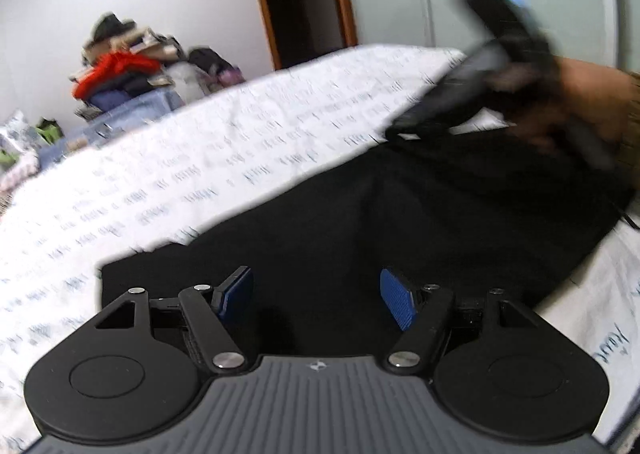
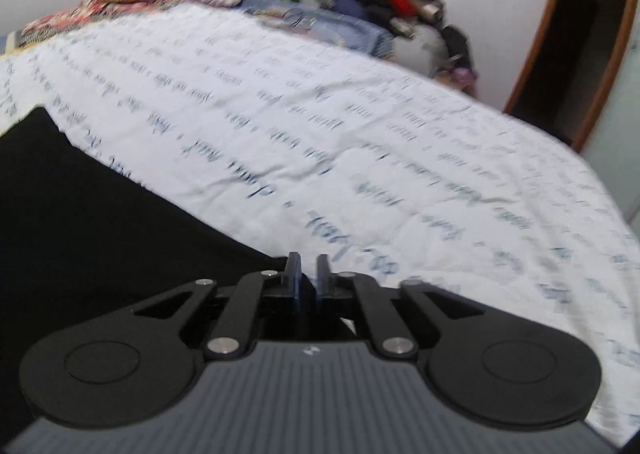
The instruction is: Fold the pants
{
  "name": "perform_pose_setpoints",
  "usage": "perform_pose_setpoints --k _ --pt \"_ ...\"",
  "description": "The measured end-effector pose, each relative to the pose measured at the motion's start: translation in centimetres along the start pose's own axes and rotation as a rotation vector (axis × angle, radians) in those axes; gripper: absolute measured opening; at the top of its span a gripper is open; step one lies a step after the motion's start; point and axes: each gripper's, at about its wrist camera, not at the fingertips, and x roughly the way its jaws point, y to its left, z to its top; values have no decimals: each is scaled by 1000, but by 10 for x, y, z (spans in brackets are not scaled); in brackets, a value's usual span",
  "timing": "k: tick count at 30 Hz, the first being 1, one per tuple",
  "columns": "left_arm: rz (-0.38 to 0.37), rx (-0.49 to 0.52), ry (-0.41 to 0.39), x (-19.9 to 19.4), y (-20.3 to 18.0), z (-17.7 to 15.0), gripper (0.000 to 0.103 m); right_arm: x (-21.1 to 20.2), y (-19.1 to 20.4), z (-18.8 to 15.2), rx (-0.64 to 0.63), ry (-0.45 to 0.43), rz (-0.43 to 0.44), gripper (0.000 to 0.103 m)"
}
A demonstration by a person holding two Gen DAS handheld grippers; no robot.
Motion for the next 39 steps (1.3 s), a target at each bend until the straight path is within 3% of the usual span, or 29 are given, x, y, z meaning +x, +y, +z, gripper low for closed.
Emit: perform_pose_setpoints --k 2,5,7,9,11,14,16,19,22,25,28,30,34,36,37,39 --pt "22 -26 20 7 11 1 70 -29 0 -2 6 -41 17 9" --pt "36 -29 86 20 18 -7 70 -73 11 -17 7 -66 101 18" --pt "59 12 72 19 14 -13 70 -91 25 -35 -18 -44 168 24" --pt "92 27 68 14 10 -12 70 -100 43 -60 -74 33 220 27" --pt "61 17 31 4 7 -6 70 -110 54 -84 -141 42 156 30" --pt "-83 60 -24 -13 -11 0 70 -137 40 -86 -26 4 117 34" --pt "-137 154 -20 -14 -30 -3 71 -152 34 -90 23 -38 105 49" --pt "-81 274 18 -8 -48 -18 71 -149 37 -110 -40 54 98 55" --pt "-101 234 17 -13 -44 -11 71 -171 14 -126 54 38 111 56" --pt "-139 207 -28 -14 -43 8 71 -199 -34 -140 226 -38 -12 64" --pt "-177 212 -55 -3 -63 27 71 -205 -85 -150 323 -30 -168 64" --pt "-207 224 -71 6 -83 40 71 -198 -115 -153 351 7 -169 64" --pt "-269 261 -101 21 -124 61 71 -164 -146 -158 294 119 -69 64" --pt "-283 283 -100 27 -141 65 71 -151 -158 -155 317 107 -174 67" --pt "-291 289 -96 31 -146 68 71 -155 -163 -151 328 83 -285 67" --pt "-303 304 -92 36 -158 70 71 -172 -161 -141 307 -21 -340 67"
